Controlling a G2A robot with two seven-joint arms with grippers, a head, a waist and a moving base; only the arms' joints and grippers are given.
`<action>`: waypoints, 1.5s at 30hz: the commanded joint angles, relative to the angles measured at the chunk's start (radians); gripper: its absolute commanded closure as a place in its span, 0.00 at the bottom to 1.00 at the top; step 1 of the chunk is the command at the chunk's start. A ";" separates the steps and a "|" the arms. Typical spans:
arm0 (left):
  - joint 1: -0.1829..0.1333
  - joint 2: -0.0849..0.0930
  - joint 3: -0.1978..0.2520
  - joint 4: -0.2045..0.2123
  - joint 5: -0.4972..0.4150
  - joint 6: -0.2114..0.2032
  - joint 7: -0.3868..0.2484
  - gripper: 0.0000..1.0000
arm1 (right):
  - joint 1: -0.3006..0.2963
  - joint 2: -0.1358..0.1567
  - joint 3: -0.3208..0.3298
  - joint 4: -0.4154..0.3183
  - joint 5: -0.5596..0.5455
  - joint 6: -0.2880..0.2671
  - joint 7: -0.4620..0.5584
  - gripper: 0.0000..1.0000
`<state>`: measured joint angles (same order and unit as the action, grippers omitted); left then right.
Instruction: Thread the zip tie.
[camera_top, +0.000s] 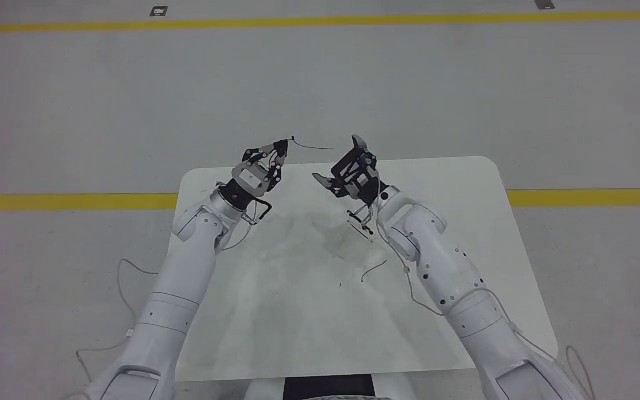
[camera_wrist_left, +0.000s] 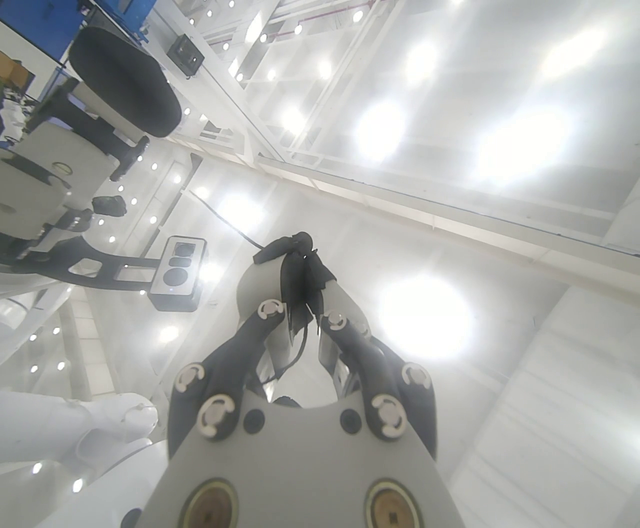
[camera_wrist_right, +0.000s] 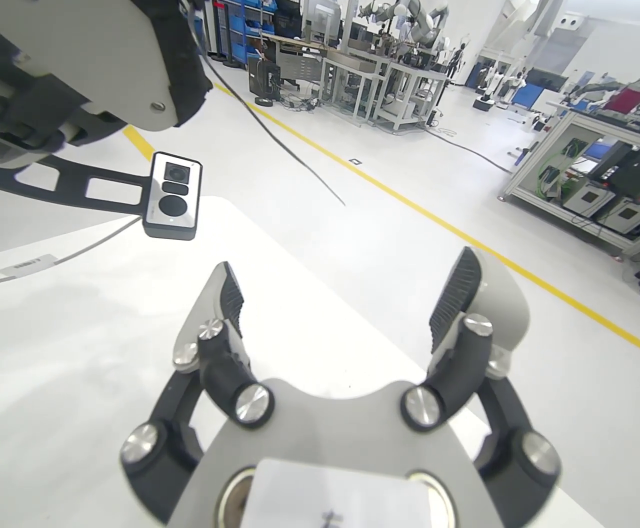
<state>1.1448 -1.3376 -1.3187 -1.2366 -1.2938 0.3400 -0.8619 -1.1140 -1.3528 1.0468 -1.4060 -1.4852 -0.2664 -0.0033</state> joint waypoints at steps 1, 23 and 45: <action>0.004 0.000 0.001 -0.006 -0.008 0.000 0.011 1.00 | -0.011 0.000 0.011 0.001 0.040 -0.001 0.003 0.00; 0.044 0.086 0.032 0.002 -0.195 0.000 -0.019 1.00 | -0.026 0.041 0.182 -0.003 0.931 -0.074 0.440 0.00; 0.084 0.133 -0.035 -0.048 0.042 -0.071 -0.107 1.00 | -0.089 0.052 0.256 -0.053 1.095 -0.074 0.442 0.00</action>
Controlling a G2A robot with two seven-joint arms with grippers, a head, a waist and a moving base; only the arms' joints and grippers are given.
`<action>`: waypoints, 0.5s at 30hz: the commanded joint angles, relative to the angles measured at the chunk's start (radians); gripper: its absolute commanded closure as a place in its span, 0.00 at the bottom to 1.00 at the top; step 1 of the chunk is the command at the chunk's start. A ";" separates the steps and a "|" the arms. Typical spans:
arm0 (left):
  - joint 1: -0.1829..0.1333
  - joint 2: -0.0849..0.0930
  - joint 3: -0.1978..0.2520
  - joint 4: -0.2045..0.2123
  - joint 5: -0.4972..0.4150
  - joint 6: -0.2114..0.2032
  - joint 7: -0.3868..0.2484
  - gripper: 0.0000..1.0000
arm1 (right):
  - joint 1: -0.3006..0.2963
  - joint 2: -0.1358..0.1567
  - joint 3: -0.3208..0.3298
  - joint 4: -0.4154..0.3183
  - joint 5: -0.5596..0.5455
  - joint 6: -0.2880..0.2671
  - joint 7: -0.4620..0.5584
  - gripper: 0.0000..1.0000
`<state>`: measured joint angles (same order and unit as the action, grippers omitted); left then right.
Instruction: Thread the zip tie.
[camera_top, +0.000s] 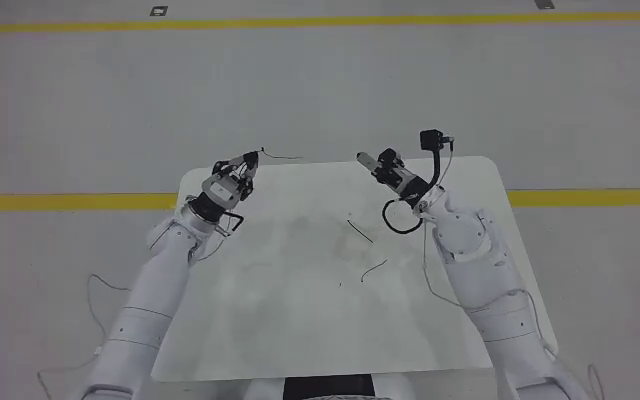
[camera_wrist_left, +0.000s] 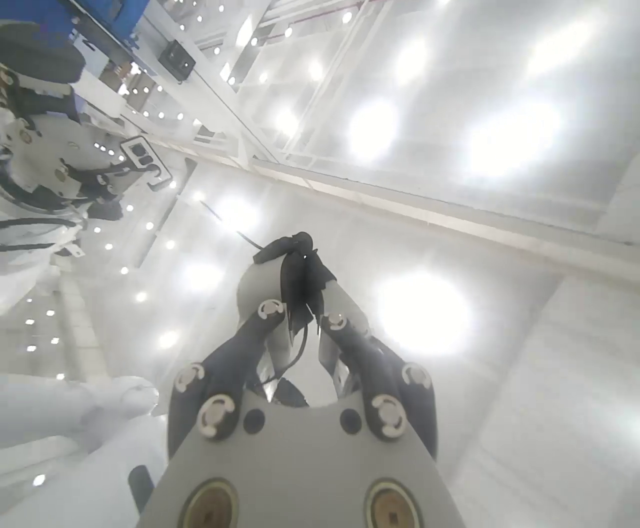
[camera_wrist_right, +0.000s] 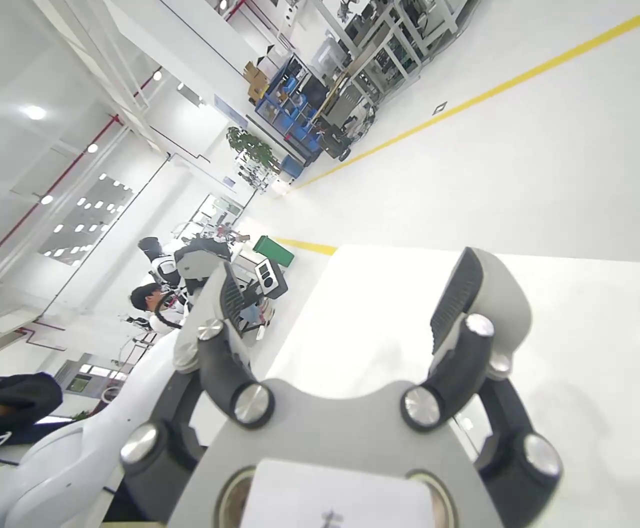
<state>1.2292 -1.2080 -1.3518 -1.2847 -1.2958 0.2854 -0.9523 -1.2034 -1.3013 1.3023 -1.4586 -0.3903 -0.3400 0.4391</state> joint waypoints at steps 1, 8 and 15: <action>-0.001 0.007 -0.005 0.001 0.083 -0.034 -0.028 1.00 | 0.000 0.000 0.000 0.000 0.000 0.000 0.000 0.00; 0.010 0.027 -0.039 0.019 0.162 -0.048 -0.130 1.00 | 0.000 0.000 0.000 0.000 0.000 0.000 0.000 0.00; 0.010 0.027 -0.039 0.019 0.162 -0.048 -0.130 1.00 | 0.000 0.000 0.000 0.000 0.000 0.000 0.000 0.00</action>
